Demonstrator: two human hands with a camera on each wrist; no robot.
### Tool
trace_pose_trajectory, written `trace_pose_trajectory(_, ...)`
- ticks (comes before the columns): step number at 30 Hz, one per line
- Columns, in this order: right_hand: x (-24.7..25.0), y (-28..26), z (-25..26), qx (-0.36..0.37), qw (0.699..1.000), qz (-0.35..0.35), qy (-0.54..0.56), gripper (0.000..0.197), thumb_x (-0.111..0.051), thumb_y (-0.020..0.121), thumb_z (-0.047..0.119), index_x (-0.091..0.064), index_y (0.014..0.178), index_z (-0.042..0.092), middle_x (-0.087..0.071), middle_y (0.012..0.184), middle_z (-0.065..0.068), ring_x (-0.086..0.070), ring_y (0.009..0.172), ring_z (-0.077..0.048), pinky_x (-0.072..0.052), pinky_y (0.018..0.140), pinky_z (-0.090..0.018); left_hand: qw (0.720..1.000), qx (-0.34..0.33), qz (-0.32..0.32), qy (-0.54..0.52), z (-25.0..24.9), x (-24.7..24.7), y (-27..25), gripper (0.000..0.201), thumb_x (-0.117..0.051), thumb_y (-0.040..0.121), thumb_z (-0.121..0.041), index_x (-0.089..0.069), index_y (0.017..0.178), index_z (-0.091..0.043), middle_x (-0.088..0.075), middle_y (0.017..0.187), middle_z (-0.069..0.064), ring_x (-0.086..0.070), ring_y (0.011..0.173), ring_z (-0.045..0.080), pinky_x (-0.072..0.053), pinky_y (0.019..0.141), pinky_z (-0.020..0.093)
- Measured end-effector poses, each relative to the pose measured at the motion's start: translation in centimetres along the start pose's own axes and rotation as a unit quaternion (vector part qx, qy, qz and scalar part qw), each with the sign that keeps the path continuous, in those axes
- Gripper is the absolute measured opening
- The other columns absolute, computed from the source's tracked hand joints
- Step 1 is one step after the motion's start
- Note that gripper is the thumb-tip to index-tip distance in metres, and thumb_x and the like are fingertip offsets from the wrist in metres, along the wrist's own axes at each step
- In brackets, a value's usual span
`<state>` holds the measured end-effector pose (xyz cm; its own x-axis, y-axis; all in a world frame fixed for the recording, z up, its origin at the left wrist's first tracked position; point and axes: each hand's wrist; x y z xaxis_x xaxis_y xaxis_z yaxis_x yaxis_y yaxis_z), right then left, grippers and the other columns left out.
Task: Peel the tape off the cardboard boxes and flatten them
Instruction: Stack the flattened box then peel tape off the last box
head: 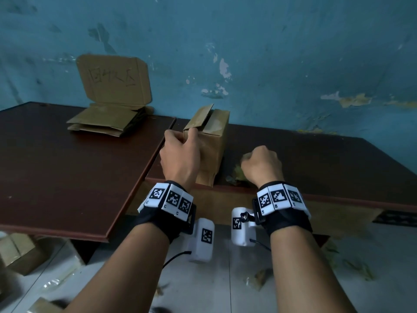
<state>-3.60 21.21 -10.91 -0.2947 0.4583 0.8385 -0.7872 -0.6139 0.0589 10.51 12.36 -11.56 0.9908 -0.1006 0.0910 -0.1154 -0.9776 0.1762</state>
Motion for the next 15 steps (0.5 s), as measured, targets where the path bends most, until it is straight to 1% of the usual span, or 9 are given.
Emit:
trace_pose_trajectory(2, -0.36, 0.12, -0.06, -0.003, 1.0, -0.003, -0.004, 0.03, -0.053, 0.108, 0.025, -0.069, 0.117, 0.001, -0.066, 0.121, -0.019, -0.064, 0.105, -0.038, -0.043, 0.075, -0.035, 1.0, 0.005, 0.008, 0.0, -0.06, 0.01, 0.03, 0.029, -0.054, 0.102, -0.045, -0.059, 0.112, -0.018, -0.061, 0.097, -0.006, -0.053, 0.087, 0.002, -0.043, 0.082, 0.035)
trace_pose_trajectory(4, -0.63, 0.53, -0.19, -0.015, 1.0, -0.014, -0.012, 0.026, -0.056, 0.107, 0.022, -0.07, 0.114, 0.001, -0.068, 0.117, -0.018, -0.066, 0.105, -0.038, -0.045, 0.074, -0.036, 1.0, 0.007, 0.012, 0.001, -0.09, 0.02, 0.07, 0.029, -0.054, 0.102, -0.045, -0.059, 0.112, -0.018, -0.061, 0.098, -0.006, -0.054, 0.088, 0.004, -0.044, 0.082, 0.036)
trace_pose_trajectory(7, -0.9, 0.99, -0.29, -0.027, 0.999, -0.036, -0.018, 0.014, -0.066, 0.102, 0.015, -0.075, 0.104, 0.004, -0.071, 0.105, -0.014, -0.066, 0.091, -0.033, -0.048, 0.068, -0.033, 1.0, 0.009, 0.019, 0.002, -0.08, -0.01, 0.09, 0.029, -0.054, 0.102, -0.046, -0.059, 0.112, -0.019, -0.06, 0.098, -0.007, -0.053, 0.087, 0.002, -0.043, 0.081, 0.036)
trace_pose_trajectory(8, -0.94, 0.97, -0.34, -0.027, 0.998, -0.047, -0.012, 0.012, -0.069, 0.101, 0.015, -0.075, 0.104, 0.005, -0.072, 0.106, -0.013, -0.065, 0.09, -0.032, -0.047, 0.067, -0.032, 1.0, 0.009, 0.021, 0.003, -0.11, -0.01, 0.06, 0.028, -0.054, 0.102, -0.046, -0.059, 0.112, -0.019, -0.061, 0.098, -0.007, -0.053, 0.088, 0.003, -0.044, 0.082, 0.037)
trace_pose_trajectory(9, -0.9, 0.84, -0.34, -0.027, 0.998, -0.058, 0.0, 0.013, -0.07, 0.1, 0.016, -0.073, 0.108, 0.006, -0.072, 0.109, -0.012, -0.066, 0.093, -0.032, -0.047, 0.068, -0.032, 1.0, 0.009, 0.022, 0.003, -0.1, -0.03, 0.06, 0.028, -0.054, 0.102, -0.046, -0.059, 0.111, -0.02, -0.062, 0.098, -0.006, -0.054, 0.088, 0.004, -0.047, 0.084, 0.038)
trace_pose_trajectory(11, -0.8, 0.62, -0.39, -0.026, 0.997, -0.067, 0.023, 0.017, -0.068, 0.101, 0.016, -0.07, 0.116, 0.008, -0.07, 0.116, -0.012, -0.067, 0.103, -0.033, -0.045, 0.072, -0.033, 1.0, 0.007, 0.023, 0.003, -0.1, -0.04, 0.02, 0.027, -0.054, 0.101, -0.045, -0.059, 0.11, -0.02, -0.063, 0.098, -0.005, -0.056, 0.089, 0.006, -0.052, 0.088, 0.041)
trace_pose_trajectory(13, -0.56, 0.49, -0.31, -0.015, 0.997, -0.079, 0.022, 0.017, -0.063, 0.103, 0.016, -0.073, 0.113, 0.009, -0.068, 0.119, -0.013, -0.065, 0.1, -0.032, -0.044, 0.073, -0.033, 1.0, 0.006, 0.022, 0.0, -0.08, -0.03, 0.04, 0.026, -0.055, 0.101, -0.045, -0.059, 0.109, -0.02, -0.064, 0.097, -0.004, -0.058, 0.089, 0.007, -0.054, 0.089, 0.042)
trace_pose_trajectory(15, -0.15, 0.52, -0.19, 0.001, 0.993, -0.116, 0.027, 0.022, -0.057, 0.104, 0.017, -0.075, 0.112, 0.008, -0.064, 0.125, -0.013, -0.065, 0.104, -0.034, -0.044, 0.074, -0.034, 1.0, 0.005, 0.022, -0.003, -0.01, -0.06, 0.1, 0.027, -0.055, 0.101, -0.045, -0.059, 0.109, -0.02, -0.064, 0.097, -0.004, -0.059, 0.089, 0.007, -0.055, 0.089, 0.043)
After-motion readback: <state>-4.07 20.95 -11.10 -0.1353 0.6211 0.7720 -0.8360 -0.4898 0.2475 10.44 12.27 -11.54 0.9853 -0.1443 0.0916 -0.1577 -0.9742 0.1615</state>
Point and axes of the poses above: each hand's wrist, its own y-axis towards the middle knuckle, its own x-axis out of the back of the hand, z = x × y
